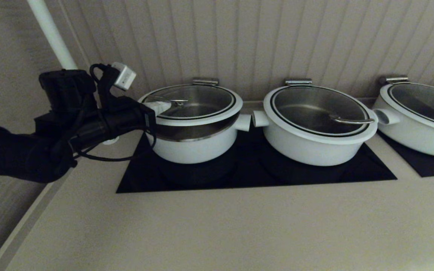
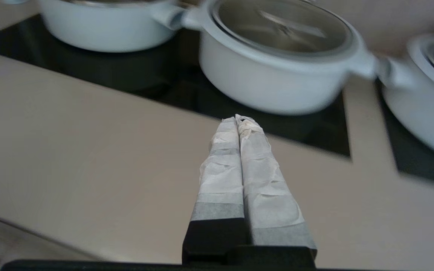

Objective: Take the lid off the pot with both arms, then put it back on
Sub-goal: Hold the pot lid with the right arm

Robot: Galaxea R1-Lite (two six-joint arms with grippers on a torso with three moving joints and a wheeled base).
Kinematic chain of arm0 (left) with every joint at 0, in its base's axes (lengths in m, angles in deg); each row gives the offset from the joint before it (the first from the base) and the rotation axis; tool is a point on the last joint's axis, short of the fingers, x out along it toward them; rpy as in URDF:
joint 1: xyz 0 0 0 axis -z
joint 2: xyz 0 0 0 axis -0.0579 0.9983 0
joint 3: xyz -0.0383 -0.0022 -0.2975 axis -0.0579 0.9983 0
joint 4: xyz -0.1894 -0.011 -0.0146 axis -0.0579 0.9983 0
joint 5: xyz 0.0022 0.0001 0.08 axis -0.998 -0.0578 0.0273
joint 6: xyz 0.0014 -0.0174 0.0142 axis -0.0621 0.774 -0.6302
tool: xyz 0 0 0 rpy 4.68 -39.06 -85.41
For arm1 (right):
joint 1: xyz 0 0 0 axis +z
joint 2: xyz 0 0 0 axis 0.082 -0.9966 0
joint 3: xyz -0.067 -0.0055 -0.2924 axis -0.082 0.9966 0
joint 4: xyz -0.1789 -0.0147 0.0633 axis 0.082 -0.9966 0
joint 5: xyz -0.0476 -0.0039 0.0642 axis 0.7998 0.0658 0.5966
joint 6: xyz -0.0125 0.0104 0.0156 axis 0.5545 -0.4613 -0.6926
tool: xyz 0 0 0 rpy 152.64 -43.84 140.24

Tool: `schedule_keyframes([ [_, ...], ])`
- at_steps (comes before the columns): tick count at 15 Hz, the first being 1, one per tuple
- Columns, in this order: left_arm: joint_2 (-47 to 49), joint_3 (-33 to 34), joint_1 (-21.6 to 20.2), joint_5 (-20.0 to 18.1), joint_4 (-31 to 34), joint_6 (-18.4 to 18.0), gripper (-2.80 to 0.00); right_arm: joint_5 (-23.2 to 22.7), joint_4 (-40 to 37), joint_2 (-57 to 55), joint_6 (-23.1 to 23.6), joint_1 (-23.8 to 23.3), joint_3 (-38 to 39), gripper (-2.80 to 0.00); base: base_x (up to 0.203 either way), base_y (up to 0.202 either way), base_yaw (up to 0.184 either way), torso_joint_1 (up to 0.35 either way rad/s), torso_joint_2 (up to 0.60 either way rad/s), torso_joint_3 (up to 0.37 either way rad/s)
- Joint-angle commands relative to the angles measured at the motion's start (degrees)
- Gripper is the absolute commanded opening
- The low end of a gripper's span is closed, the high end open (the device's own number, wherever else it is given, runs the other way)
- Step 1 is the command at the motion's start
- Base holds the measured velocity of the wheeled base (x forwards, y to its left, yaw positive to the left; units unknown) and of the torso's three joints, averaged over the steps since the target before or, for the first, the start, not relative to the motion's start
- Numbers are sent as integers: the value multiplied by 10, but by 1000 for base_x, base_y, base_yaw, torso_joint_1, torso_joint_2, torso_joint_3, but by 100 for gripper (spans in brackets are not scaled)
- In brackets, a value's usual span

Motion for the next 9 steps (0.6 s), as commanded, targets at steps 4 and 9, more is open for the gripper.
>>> schedule_keyframes([
  [4, -8, 0, -1, -1, -3, 15, -280, -119, 89, -251, 98, 3, -42, -280, 0, 0, 0, 0, 0, 0],
  [9, 6, -3, -1, -2, -3, 16, -280, -150, 104, -368, 164, 61, -80, -280, 0, 0, 0, 0, 0, 0],
])
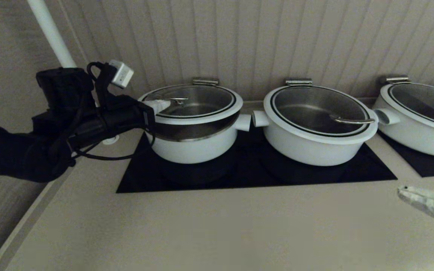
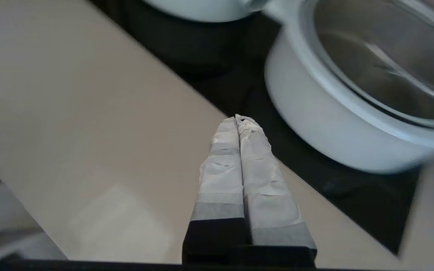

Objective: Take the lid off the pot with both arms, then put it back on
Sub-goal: Hold the pot lid with the right arm

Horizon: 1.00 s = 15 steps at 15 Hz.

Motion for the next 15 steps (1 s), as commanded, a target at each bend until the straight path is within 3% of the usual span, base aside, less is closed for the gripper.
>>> schedule_keyframes([
  [1, 9, -2, 0, -2, -2, 0, -280, -3, 16, -87, 6, 46, -20, -280, 0, 0, 0, 0, 0, 0],
  [8, 37, -11, 0, -2, -3, -1, -280, 12, 194, -267, 27, 147, -55, -280, 0, 0, 0, 0, 0, 0],
  [15, 72, -57, -4, -1, -2, -2, -280, 43, 327, -412, 11, 235, -160, -280, 0, 0, 0, 0, 0, 0],
])
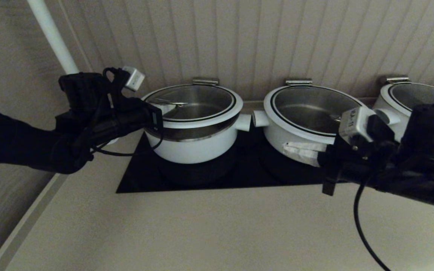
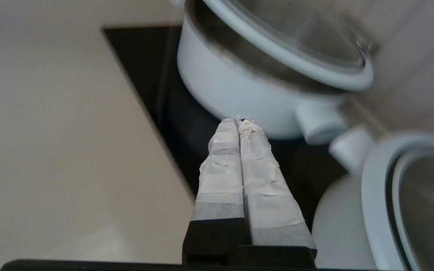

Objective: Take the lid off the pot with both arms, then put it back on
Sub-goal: Hold the pot lid with the right arm

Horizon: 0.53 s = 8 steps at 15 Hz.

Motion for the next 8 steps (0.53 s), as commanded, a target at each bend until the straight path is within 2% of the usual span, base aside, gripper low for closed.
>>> schedule_keyframes([
  [1, 13, -9, -6, -2, -2, 0, -280, 9, 37, -59, -1, 30, -19, -280, 0, 0, 0, 0, 0, 0],
  [5, 21, -34, -17, -2, -2, 0, -280, 10, 86, -122, -3, 47, -54, -280, 0, 0, 0, 0, 0, 0],
  [8, 22, -44, -20, -2, -1, 1, -280, 11, 102, -165, -20, 68, -86, -280, 0, 0, 0, 0, 0, 0],
])
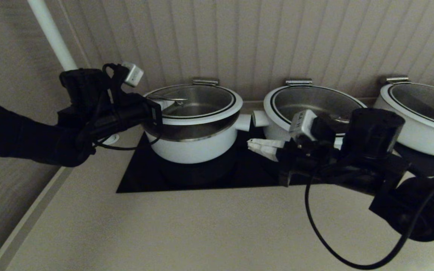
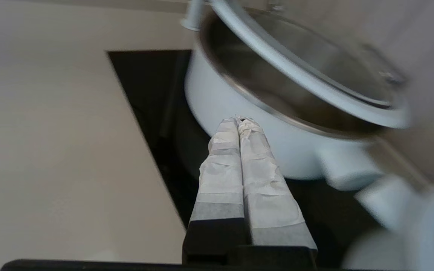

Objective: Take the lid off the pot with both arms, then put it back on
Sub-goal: Hold the pot lid with the right arm

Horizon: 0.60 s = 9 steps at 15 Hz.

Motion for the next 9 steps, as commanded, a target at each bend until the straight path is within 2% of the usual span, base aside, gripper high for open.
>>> schedule_keyframes([
  [1, 3, -10, -3, 1, -3, 0, -280, -1, 18, -50, -2, 12, -27, -280, 0, 0, 0, 0, 0, 0],
  [5, 6, -13, -4, 1, -3, 1, -280, 12, 95, -117, -4, 20, -73, -280, 0, 0, 0, 0, 0, 0],
  [9, 8, -13, -10, 1, -3, 1, -280, 34, 116, -155, -2, 21, -120, -280, 0, 0, 0, 0, 0, 0],
])
